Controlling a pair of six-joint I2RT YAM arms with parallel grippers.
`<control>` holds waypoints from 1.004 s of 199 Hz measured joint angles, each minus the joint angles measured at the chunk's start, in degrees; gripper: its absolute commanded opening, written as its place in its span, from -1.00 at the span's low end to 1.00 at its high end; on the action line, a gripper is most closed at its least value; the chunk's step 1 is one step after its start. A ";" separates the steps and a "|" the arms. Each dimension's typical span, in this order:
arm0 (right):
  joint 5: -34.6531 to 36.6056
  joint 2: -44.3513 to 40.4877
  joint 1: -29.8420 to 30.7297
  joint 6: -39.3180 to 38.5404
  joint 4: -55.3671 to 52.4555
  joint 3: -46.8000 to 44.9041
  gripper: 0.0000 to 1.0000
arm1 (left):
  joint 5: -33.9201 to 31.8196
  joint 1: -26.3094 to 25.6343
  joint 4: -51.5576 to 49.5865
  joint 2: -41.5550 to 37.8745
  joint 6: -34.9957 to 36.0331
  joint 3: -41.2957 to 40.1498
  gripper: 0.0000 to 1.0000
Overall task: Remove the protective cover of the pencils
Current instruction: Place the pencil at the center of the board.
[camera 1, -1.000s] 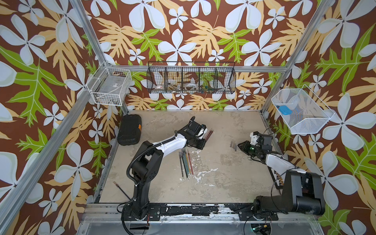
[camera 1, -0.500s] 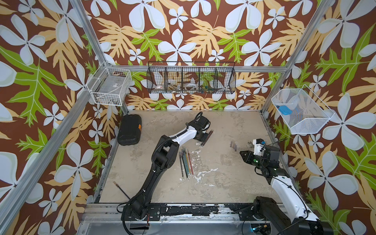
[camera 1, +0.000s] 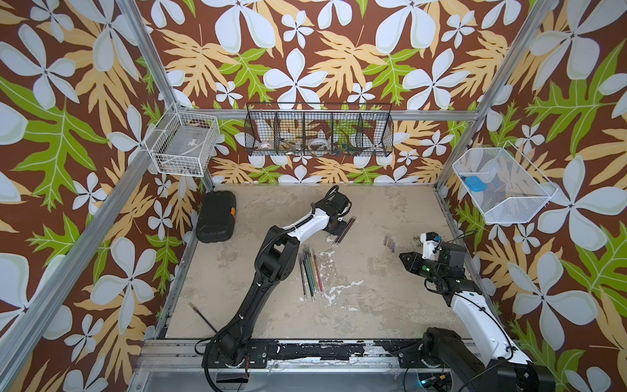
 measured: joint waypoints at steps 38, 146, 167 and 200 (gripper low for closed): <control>0.09 0.15 0.00 0.00 -0.02 -0.07 -0.51 | 0.68 0.00 -0.81 -1.01 -0.02 -1.44 -0.77; 0.13 0.33 0.00 -0.17 -0.04 -0.13 -0.51 | 2.89 0.00 -1.99 -1.20 -0.04 -0.31 -0.59; 0.13 0.33 0.00 -0.20 -0.02 -0.13 -0.51 | 3.17 0.00 -2.10 -1.22 -0.07 -0.09 -0.73; 0.13 0.31 0.00 -0.20 -0.02 -0.22 -0.51 | 3.45 0.00 -2.19 -3.13 -0.20 -0.04 -0.58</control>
